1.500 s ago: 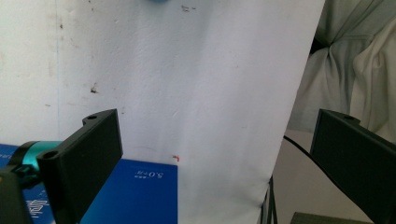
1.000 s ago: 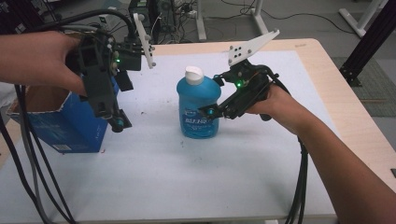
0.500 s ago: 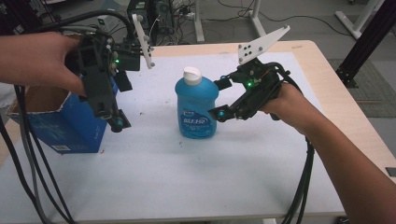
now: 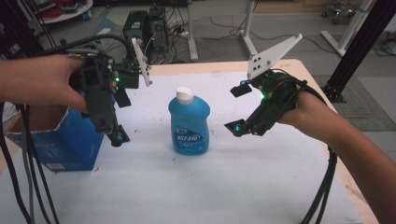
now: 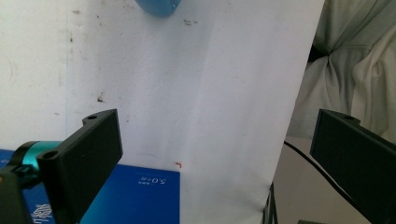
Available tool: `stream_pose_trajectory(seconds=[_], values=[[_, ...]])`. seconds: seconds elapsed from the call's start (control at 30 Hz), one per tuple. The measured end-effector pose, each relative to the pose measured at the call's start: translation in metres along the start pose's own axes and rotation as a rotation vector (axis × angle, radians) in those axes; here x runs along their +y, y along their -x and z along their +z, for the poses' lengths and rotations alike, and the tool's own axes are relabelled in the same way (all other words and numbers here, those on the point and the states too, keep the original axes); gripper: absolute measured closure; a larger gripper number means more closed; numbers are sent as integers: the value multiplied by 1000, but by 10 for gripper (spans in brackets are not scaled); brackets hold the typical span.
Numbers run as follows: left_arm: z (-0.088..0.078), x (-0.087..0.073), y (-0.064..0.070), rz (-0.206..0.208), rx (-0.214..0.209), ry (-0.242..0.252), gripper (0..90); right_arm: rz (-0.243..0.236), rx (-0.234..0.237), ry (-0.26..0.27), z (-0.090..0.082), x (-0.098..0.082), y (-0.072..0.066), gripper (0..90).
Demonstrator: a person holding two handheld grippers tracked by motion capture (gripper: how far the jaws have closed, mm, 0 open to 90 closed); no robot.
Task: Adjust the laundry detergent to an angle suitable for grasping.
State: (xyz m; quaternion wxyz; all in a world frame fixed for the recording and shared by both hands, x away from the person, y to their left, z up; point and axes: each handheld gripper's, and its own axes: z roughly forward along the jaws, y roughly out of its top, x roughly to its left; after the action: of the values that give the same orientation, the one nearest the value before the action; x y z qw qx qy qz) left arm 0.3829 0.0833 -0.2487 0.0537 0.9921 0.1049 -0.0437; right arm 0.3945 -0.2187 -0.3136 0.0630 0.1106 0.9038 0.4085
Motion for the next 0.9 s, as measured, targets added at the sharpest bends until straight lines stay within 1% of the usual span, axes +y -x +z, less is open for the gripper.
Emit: stream_pose_trajectory(seconds=[0.07, 0.13, 0.23, 0.3, 0.33, 0.4, 0.43, 0.47, 0.5, 0.6, 0.67, 0.73, 0.8, 0.9], values=[[-1, 1, 0, 0, 2, 3, 23, 16, -4, -38, -9, -2, 1, 7], [-2, 3, -1, 3, 4, 5, 23, 48, -5, -80, -17, -5, 2, 7], [-4, 5, -4, 6, 10, 11, 23, 104, -46, -146, -26, -11, 3, 8], [-5, 7, -6, 19, 19, 18, 23, 120, -70, -182, -32, -14, 3, 10], [-5, 7, -7, 24, 22, 26, 23, 124, -75, -193, -35, -15, 3, 10], [-8, 10, -10, 34, 24, 28, 22, 123, -82, -220, -41, -16, 2, 10], [-8, 10, -10, 34, 24, 28, 23, 123, -82, -220, -41, -16, 2, 10], [-9, 12, -13, 40, 34, 32, 23, 122, -91, -232, -44, -17, 1, 10], [-10, 13, -15, 43, 33, 32, 23, 120, -97, -243, -50, -16, 0, 10], [-11, 16, -20, 51, 43, 43, 23, 114, -91, -250, -55, -14, -2, 10], [-11, 17, -24, 64, 52, 53, 22, 105, -88, -263, -56, -12, -3, 10], [-12, 19, -28, 89, 70, 62, 23, 100, -89, -276, -57, -9, -3, 10], [-11, 20, -30, 89, 73, 69, 23, 101, -85, -291, -56, -6, -2, 10], [-10, 23, -38, 95, 84, 60, 23, 107, -69, -312, -53, -3, -3, 10]])
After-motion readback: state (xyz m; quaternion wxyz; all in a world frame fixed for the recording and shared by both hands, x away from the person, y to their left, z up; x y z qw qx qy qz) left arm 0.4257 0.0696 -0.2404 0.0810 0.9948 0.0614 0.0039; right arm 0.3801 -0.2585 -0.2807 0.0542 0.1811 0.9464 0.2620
